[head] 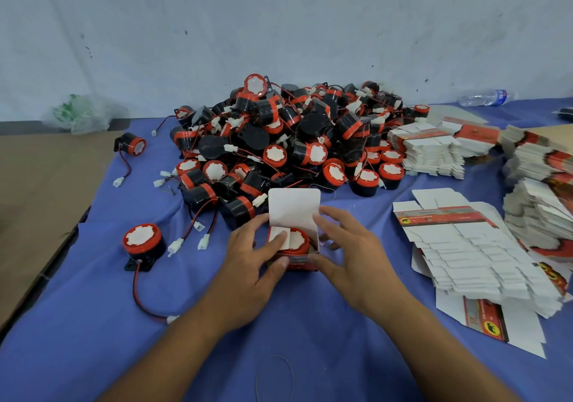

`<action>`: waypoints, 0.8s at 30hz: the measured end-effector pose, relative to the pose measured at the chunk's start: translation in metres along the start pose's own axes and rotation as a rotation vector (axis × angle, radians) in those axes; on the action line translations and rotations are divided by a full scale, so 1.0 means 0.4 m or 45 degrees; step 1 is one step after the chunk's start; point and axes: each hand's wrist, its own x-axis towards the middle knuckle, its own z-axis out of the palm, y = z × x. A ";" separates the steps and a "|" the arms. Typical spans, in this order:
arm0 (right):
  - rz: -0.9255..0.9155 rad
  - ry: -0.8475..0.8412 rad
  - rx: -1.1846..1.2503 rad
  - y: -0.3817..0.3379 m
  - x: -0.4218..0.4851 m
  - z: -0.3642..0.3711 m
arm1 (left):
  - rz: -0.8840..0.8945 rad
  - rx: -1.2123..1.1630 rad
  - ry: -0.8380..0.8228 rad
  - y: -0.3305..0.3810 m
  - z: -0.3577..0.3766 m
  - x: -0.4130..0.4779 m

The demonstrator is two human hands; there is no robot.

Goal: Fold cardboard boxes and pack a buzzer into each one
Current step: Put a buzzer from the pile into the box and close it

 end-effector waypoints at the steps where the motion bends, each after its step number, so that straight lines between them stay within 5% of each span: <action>1: -0.023 -0.027 0.012 0.001 0.000 0.005 | -0.011 -0.047 -0.009 0.001 0.002 0.001; 5: -0.059 -0.192 0.059 0.004 0.005 0.021 | 0.020 -0.225 0.051 0.013 -0.007 0.009; 12: 0.161 -0.067 0.392 0.001 0.015 0.007 | -0.162 -0.522 0.206 0.007 -0.030 0.011; 16: 0.043 -0.074 0.375 -0.004 0.018 -0.002 | 0.026 -0.295 0.144 0.011 -0.036 0.014; 24: -0.040 -0.375 0.076 0.013 0.016 -0.021 | 0.016 -0.199 -0.058 -0.002 -0.040 0.003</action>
